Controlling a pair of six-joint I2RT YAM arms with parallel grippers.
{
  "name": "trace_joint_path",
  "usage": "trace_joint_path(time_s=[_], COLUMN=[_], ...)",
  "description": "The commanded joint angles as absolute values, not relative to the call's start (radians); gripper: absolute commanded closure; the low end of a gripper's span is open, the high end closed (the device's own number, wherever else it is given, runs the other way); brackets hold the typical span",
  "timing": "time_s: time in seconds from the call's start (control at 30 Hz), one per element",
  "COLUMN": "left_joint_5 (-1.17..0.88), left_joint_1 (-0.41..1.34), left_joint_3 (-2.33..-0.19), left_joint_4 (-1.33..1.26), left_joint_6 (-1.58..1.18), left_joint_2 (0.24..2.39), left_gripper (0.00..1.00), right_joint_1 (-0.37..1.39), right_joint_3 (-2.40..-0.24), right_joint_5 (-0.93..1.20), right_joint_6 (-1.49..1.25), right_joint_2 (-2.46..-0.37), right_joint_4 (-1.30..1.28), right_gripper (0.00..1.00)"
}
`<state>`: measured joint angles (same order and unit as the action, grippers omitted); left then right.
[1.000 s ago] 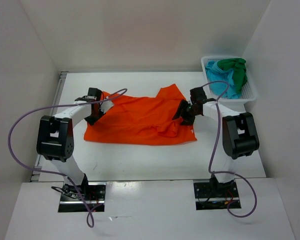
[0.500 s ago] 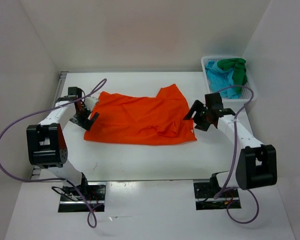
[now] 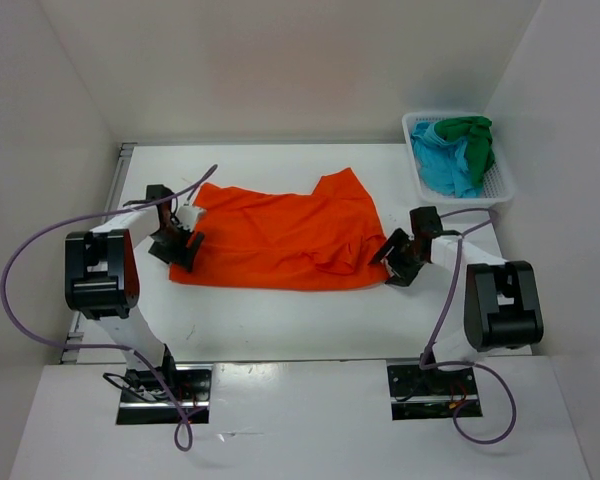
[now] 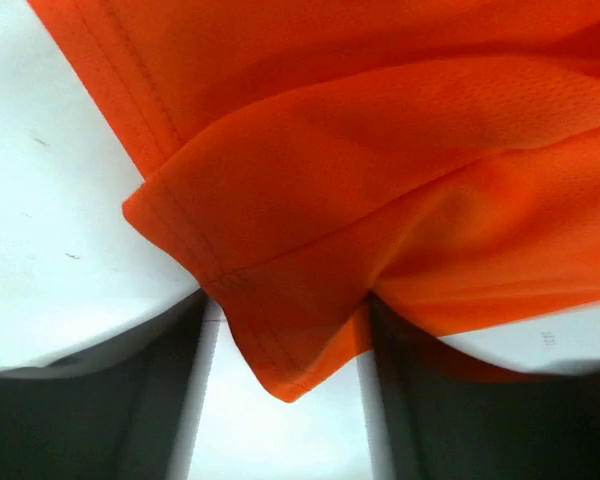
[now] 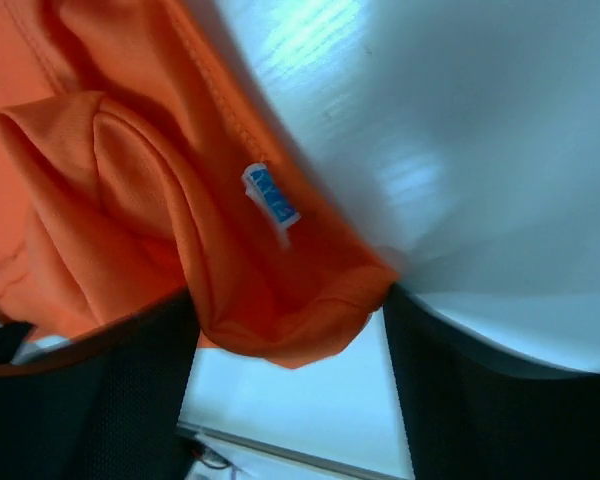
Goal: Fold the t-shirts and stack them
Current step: Fold the flattened tshirt in 1/3 of the way
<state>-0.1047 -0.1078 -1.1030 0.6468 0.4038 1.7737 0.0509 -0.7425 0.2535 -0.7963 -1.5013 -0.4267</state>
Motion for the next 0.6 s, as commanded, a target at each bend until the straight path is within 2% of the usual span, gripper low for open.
trace_joint_path(time_s=[0.0,0.07,0.1,0.13,0.17,0.23,0.37,0.4,0.43,0.47,0.5,0.53,0.57], left_joint_5=[-0.114,-0.114,-0.114,-0.114,-0.1,-0.075,-0.014,0.0,0.009,0.009,0.009,0.009,0.018], left_joint_1=[-0.114,-0.114,-0.114,-0.114,-0.114,-0.114,-0.114,-0.114,-0.114,-0.114,-0.114,-0.114,-0.114], left_joint_3=[-1.075,-1.066,-1.066,-1.066,-1.066,-1.04,-1.02,-1.02,-1.02,-1.02,-1.008,-1.008,-1.008], left_joint_4=[0.627,0.618,0.618,0.618,0.627,0.638,0.753,0.77,0.8,0.814,0.83,0.851,0.851], left_joint_6=[0.38,0.38,0.394,0.394,0.394,0.407,0.439,0.439,0.439,0.439,0.439,0.439,0.439], left_joint_2=[1.821,1.83,1.842,1.851,1.852,1.816,1.665,1.645,1.631,1.622,1.621,1.612,1.612], left_gripper=[0.44,0.63,0.87,0.97,1.0,1.0,1.0,0.99,0.95,0.84,0.67,0.4,0.33], right_joint_1=[0.052,0.052,0.052,0.052,0.052,0.052,0.064,0.08,0.093,0.094,0.094,0.094,0.094], right_joint_3=[-0.713,-0.704,-0.704,-0.704,-0.704,-0.713,-0.713,-0.713,-0.713,-0.704,-0.704,-0.704,-0.722], right_joint_5=[0.27,0.255,0.246,0.236,0.221,0.21,0.225,0.225,0.216,0.206,0.19,0.18,0.149], right_joint_6=[-0.805,-0.805,-0.805,-0.805,-0.805,-0.805,-0.84,-0.851,-0.86,-0.871,-0.871,-0.88,-0.881], right_joint_2=[-1.562,-1.54,-1.525,-1.507,-1.465,-1.422,-1.312,-1.296,-1.284,-1.272,-1.252,-1.243,-1.23], right_joint_4=[-0.365,-0.39,-0.418,-0.435,-0.454,-0.515,-0.612,-0.624,-0.64,-0.652,-0.664,-0.69,-0.705], right_gripper=[0.39,0.67,0.86,0.92,0.97,1.0,0.98,0.89,0.66,0.58,0.49,0.41,0.37])
